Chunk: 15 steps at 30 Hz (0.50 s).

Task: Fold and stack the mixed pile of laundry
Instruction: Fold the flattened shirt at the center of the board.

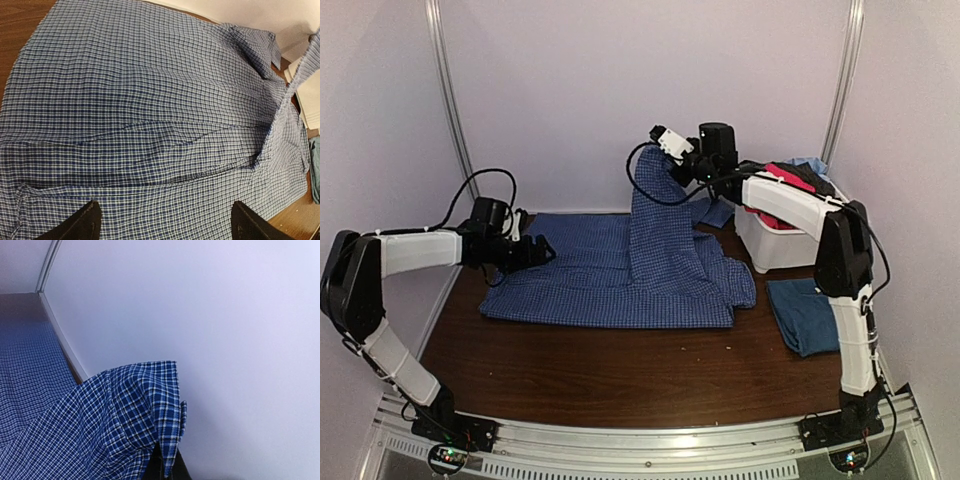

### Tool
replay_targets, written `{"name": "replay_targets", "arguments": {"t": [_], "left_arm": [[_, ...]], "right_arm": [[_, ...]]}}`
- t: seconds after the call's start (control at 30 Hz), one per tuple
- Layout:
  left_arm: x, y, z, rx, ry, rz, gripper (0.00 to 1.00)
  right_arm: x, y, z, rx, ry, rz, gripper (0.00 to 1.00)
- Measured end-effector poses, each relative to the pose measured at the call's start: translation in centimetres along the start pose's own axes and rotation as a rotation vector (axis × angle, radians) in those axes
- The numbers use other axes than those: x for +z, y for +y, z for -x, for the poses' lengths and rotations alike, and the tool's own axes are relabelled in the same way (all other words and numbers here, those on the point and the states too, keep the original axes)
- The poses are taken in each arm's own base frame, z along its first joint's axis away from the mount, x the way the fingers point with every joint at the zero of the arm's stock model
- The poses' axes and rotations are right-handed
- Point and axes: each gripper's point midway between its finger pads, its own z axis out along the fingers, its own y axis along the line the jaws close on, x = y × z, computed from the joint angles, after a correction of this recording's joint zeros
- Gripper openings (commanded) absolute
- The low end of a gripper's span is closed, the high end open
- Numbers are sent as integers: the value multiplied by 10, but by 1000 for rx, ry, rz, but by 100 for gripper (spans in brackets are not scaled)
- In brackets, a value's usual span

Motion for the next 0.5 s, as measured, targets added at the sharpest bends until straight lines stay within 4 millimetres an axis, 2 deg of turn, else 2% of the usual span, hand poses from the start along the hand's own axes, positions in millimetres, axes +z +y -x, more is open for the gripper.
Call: {"name": "replay_targets", "arguments": {"t": [0.17, 0.27, 0.33, 0.4, 0.5], "left_arm": [[11, -17, -19, 8, -20, -82, 69], [15, -37, -16, -1, -67, -172, 56], [24, -58, -13, 5, -98, -246, 47], [39, -83, -20, 17, -87, -317, 40], [66, -109, -35, 6, -45, -398, 39]], "right_arm": [[16, 33, 4, -78, -35, 20, 2], [23, 50, -2, -122, -21, 34, 2], [27, 60, -4, -146, -15, 41, 2], [28, 65, -3, -158, -15, 41, 2], [29, 66, -2, -171, -11, 32, 2]]}}
